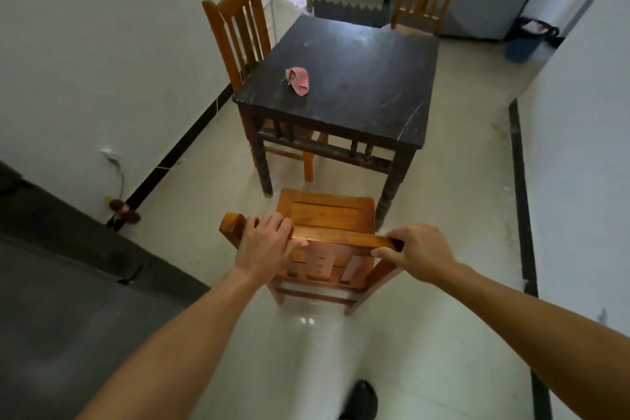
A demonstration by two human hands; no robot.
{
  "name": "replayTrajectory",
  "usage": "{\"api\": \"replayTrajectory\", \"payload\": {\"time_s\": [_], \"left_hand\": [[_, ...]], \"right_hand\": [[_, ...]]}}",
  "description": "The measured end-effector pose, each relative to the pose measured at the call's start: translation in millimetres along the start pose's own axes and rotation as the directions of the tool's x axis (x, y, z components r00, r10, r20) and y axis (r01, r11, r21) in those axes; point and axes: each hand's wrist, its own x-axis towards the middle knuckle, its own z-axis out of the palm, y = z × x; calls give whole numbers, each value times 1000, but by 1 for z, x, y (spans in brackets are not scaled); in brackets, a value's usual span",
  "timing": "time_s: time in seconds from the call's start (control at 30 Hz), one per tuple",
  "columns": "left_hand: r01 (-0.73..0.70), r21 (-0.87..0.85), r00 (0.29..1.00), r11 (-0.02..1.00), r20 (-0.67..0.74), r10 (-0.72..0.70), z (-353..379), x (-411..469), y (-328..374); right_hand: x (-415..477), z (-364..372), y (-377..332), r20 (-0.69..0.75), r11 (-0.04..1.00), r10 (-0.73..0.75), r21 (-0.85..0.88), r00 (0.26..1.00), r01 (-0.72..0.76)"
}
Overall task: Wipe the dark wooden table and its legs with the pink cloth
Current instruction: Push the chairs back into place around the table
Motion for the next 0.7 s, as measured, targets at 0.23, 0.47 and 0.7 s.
{"api": "replayTrajectory", "payload": {"time_s": [0.23, 0.47, 0.7], "left_hand": [[-30, -8, 1000, 1000, -1, 30, 15, 86, -33], [-172, -6, 983, 985, 57, 172, 15, 175, -94], [-295, -4, 944, 956, 152, 292, 15, 234, -143]], "right_hand": [[81, -22, 13, 4, 1000, 10, 12, 1000, -10], [152, -25, 0, -46, 996, 87, 13, 995, -86], [205, -19, -16, -80, 987, 158, -14, 984, -159]]}}
